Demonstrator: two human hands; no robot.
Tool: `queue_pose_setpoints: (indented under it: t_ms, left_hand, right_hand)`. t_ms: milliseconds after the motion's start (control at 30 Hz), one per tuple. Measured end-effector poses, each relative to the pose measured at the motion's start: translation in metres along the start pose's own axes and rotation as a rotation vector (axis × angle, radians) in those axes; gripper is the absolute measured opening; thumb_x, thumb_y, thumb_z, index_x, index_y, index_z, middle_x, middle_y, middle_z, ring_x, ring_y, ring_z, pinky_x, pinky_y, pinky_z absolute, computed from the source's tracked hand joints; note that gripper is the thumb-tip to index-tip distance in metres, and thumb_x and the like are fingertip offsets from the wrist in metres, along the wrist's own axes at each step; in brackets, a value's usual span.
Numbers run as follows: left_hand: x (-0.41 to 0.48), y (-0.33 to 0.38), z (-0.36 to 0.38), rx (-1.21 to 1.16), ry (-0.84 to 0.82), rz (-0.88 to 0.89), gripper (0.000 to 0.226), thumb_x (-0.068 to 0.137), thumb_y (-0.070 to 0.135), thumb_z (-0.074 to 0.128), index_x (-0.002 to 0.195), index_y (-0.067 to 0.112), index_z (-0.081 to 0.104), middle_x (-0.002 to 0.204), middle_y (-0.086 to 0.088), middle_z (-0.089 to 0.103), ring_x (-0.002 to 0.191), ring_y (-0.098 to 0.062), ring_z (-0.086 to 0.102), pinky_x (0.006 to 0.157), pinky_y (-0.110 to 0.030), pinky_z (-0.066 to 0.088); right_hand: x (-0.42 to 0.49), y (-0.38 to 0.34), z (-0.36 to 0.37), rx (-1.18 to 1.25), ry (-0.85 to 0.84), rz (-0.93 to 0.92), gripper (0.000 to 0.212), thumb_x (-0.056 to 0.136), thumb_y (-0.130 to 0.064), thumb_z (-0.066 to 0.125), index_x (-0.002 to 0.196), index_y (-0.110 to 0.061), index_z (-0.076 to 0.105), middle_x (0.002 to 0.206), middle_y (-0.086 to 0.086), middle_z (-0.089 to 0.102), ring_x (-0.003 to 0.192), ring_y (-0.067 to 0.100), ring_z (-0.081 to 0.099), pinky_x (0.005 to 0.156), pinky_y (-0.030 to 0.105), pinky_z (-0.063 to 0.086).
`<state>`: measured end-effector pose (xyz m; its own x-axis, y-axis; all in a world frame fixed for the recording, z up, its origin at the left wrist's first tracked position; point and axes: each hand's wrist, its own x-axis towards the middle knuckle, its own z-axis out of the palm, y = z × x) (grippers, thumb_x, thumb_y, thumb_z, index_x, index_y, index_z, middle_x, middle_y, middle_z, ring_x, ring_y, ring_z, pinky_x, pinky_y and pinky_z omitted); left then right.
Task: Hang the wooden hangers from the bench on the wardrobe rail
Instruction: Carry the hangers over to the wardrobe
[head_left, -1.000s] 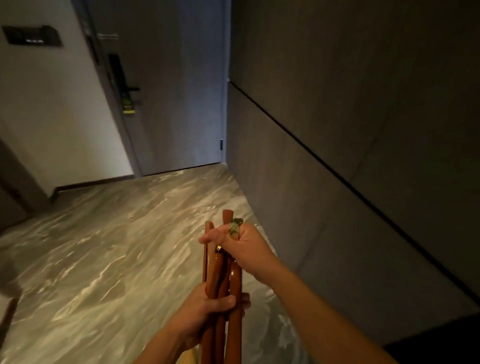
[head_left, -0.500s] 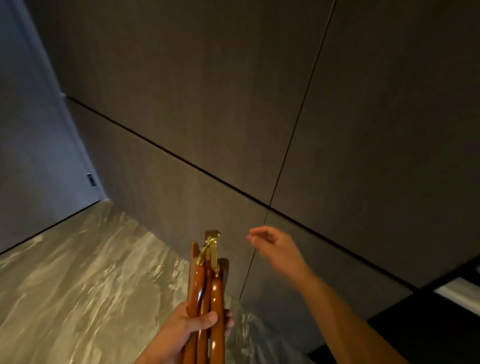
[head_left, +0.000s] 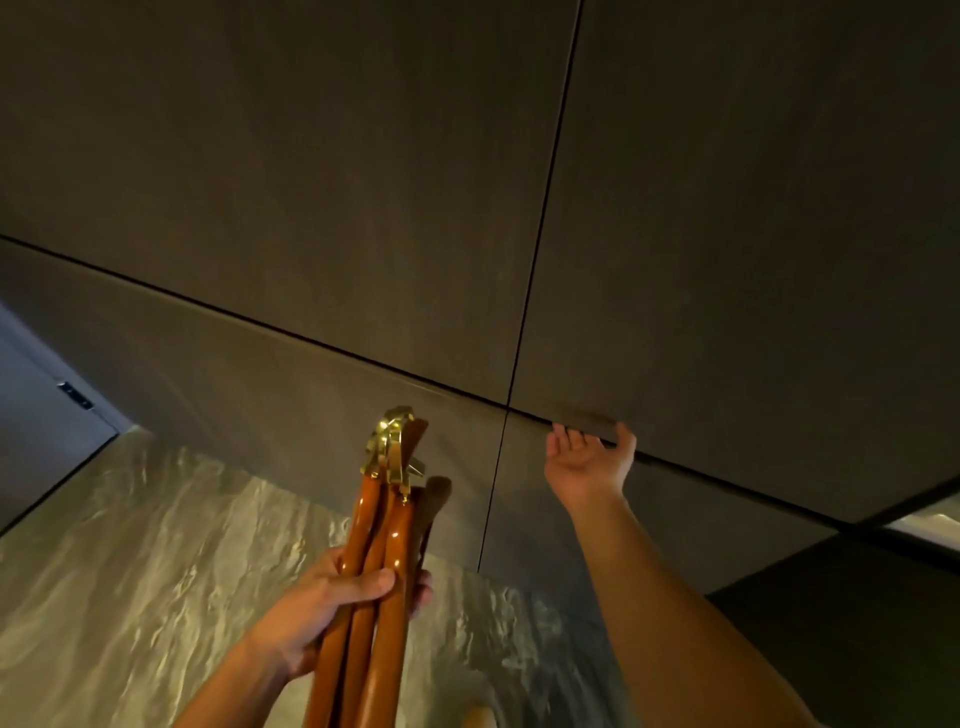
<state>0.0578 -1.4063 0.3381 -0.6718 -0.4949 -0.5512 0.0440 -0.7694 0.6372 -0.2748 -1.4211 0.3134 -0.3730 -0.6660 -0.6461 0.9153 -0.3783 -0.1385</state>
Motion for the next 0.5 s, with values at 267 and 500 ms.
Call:
queue_pose_setpoints:
  t_ms: [267,500]
  left_hand:
    - [0.004,0.039,-0.036,0.073,-0.062,0.003,0.067,0.069,0.000,0.084,0.127,-0.015,0.054,0.126,-0.048,0.051,0.109,-0.055,0.060,0.095,-0.056,0.051]
    - [-0.008,0.062,-0.076,0.083,-0.152,-0.044,0.062,0.064,-0.001,0.087,0.121,-0.008,0.063,0.127,-0.045,0.053,0.104,-0.052,0.064,0.092,-0.056,0.053]
  right_hand:
    - [0.007,0.022,0.012,0.018,-0.142,-0.052,0.129,0.055,-0.086,0.065,0.159,-0.029,0.013,0.164,0.003,0.024,0.150,0.024,0.024,0.123,0.043,0.017]
    - [-0.001,0.037,-0.001,-0.103,-0.058,-0.134,0.129,0.062,-0.089,0.054,0.158,-0.026,-0.005,0.168,0.005,0.002,0.153,0.025,0.008,0.123,0.044,0.013]
